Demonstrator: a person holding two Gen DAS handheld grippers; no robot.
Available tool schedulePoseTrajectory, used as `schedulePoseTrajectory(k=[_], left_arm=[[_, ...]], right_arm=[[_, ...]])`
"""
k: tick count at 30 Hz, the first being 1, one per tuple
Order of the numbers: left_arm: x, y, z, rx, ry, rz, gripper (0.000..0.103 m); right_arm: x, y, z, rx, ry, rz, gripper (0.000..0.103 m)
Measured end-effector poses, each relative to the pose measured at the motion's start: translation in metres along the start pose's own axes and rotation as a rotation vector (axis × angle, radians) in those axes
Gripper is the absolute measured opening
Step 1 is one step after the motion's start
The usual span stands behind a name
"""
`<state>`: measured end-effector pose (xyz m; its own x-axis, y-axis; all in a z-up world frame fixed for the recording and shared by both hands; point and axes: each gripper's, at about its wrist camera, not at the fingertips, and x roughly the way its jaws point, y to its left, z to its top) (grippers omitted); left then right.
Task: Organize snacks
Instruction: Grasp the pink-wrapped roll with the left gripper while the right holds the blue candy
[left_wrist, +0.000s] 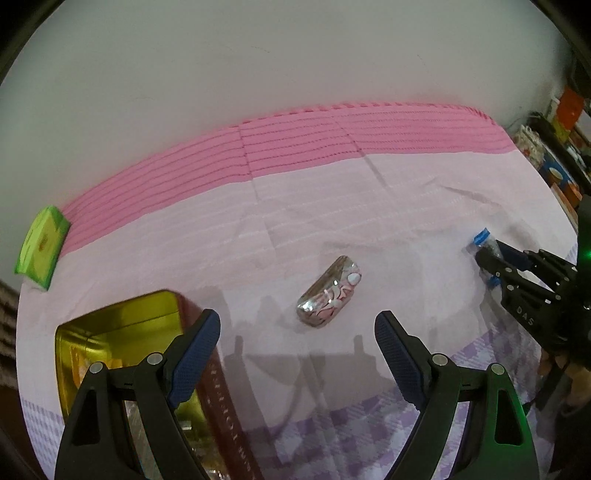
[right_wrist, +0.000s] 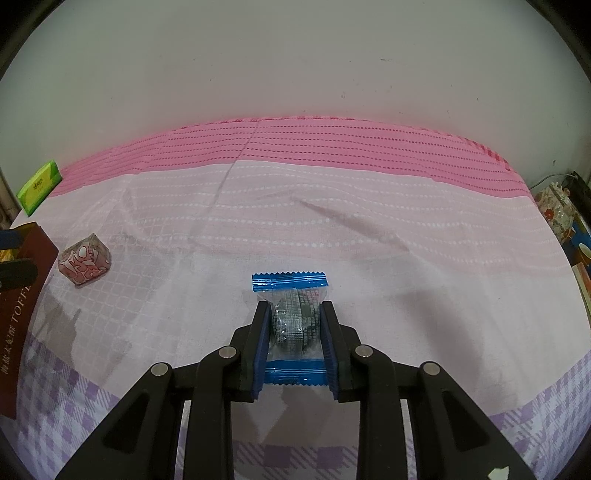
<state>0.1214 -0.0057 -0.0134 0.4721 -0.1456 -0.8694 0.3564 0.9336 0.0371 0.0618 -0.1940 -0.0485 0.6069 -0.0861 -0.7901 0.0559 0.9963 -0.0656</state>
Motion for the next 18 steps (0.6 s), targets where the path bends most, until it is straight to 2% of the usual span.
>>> schedulePoseTrajectory(k=[9,18], left_arm=[[0.023,-0.002,0.014,0.019,0.039,-0.013,0.086],[0.047,-0.013,0.023,0.049,0.068,0.014,0.085]], right_arm=[[-0.001,0.0,0.0,0.002,0.0,0.002,0.025],[-0.001,0.0,0.0,0.002,0.0,0.003,0.025]])
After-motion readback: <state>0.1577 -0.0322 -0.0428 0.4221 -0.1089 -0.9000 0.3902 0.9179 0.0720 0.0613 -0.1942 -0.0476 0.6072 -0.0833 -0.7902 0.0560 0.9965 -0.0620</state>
